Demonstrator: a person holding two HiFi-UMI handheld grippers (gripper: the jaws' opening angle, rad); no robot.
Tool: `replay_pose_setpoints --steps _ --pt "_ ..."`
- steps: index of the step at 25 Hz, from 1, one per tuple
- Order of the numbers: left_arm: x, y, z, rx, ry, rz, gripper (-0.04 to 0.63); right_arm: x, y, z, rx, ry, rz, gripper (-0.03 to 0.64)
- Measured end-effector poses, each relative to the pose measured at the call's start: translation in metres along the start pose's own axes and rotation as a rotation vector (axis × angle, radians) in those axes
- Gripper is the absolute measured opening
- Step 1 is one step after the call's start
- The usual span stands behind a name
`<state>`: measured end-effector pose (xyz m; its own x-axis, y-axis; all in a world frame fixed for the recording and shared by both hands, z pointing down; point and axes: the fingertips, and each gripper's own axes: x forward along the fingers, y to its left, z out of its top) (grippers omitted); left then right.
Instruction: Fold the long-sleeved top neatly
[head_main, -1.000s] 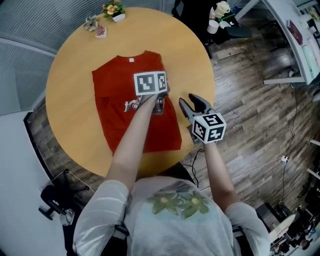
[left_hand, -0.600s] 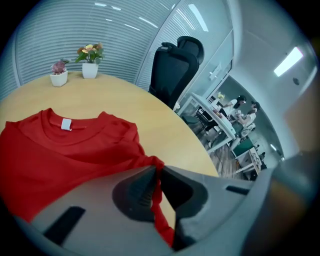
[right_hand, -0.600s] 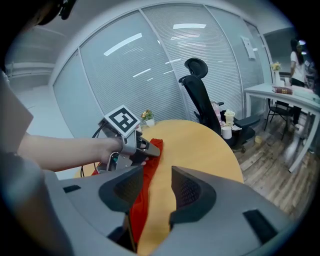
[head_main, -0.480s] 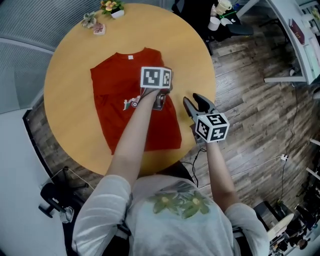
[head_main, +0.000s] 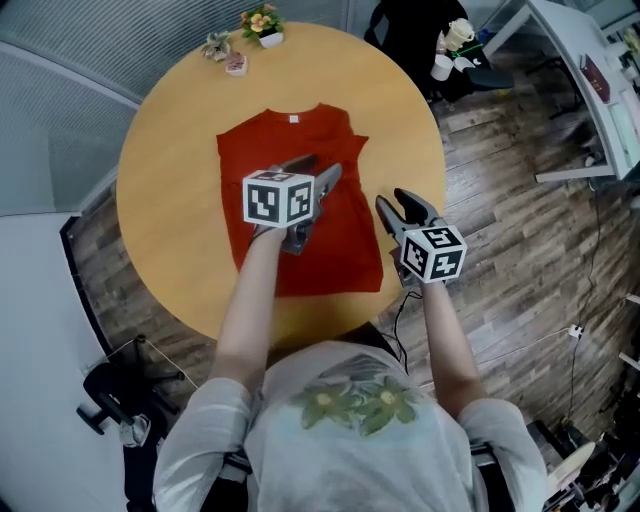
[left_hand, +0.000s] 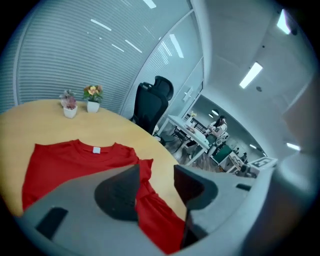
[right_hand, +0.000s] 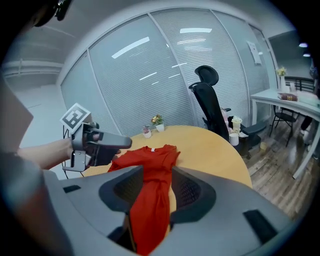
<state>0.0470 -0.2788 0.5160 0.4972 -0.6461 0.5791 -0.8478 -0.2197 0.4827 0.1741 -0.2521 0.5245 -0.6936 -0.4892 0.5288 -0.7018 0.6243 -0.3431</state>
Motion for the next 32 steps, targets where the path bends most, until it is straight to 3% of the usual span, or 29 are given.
replay_pose_setpoints --steps 7,13,23,32 --pt "-0.132 0.022 -0.018 -0.005 -0.154 0.125 0.195 -0.031 0.041 0.007 -0.012 -0.053 -0.020 0.187" --pt "-0.213 0.031 -0.064 0.006 -0.193 0.222 0.195 -0.062 0.080 -0.012 -0.018 -0.068 -0.032 0.187" --pt "-0.253 0.028 -0.148 0.050 -0.117 0.291 0.195 -0.099 0.116 -0.063 -0.019 -0.041 -0.069 0.186" --pt "-0.239 0.044 -0.220 0.043 0.027 0.374 0.193 -0.095 0.114 -0.135 -0.057 0.114 -0.123 0.187"
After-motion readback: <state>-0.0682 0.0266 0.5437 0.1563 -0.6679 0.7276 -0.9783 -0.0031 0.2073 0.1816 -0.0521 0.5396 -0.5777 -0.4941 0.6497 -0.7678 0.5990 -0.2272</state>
